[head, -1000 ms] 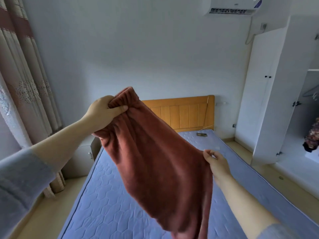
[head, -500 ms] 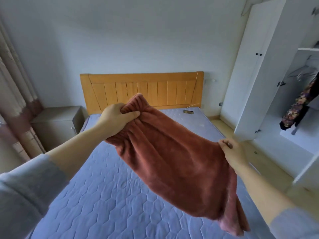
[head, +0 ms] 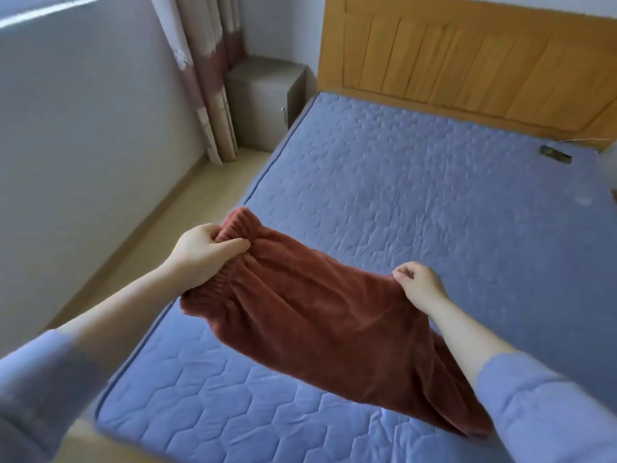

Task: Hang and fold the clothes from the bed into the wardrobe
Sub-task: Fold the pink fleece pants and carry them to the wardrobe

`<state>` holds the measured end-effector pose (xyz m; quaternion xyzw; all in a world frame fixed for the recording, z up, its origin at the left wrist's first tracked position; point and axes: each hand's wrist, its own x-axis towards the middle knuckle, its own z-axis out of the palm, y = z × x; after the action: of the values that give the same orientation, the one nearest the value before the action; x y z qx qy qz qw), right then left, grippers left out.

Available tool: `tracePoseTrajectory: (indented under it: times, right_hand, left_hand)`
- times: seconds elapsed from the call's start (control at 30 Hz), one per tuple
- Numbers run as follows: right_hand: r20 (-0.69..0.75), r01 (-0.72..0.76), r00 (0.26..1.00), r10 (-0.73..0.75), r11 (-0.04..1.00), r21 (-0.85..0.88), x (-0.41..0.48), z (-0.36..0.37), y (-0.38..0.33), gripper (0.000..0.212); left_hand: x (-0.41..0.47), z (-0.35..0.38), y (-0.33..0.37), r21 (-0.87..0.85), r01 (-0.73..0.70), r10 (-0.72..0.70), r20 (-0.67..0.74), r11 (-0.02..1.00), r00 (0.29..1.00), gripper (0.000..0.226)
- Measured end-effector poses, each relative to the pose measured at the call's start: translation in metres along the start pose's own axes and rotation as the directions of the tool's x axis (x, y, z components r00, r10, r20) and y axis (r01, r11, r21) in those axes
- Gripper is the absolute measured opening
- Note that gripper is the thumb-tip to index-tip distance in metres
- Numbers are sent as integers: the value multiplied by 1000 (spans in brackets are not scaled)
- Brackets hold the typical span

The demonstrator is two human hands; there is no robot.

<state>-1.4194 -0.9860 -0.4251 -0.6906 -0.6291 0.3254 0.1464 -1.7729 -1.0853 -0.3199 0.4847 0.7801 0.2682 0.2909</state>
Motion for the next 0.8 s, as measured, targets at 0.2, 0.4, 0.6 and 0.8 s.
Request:
tracePoseTrajectory:
  times: [0.2, 0.4, 0.6, 0.8]
  right_hand:
    - [190, 33, 982, -13, 994, -105, 29, 154, -50, 16]
    - [299, 92, 954, -32, 978, -189, 41, 266, -89, 17]
    - [327, 101, 945, 3, 948, -300, 58, 368, -98, 15]
    - [236, 28, 971, 45, 954, -299, 84, 432, -87, 14]
  left_hand:
    - [5, -16, -165, -63, 260, -263, -44, 964, 964, 42]
    - [7, -19, -285, -86, 375, -382, -86, 923, 920, 32]
    - [21, -2, -387, -62, 416, -420, -89, 907, 903, 20]
    - [38, 32, -457, -97, 469, -475, -42, 878, 879, 22]
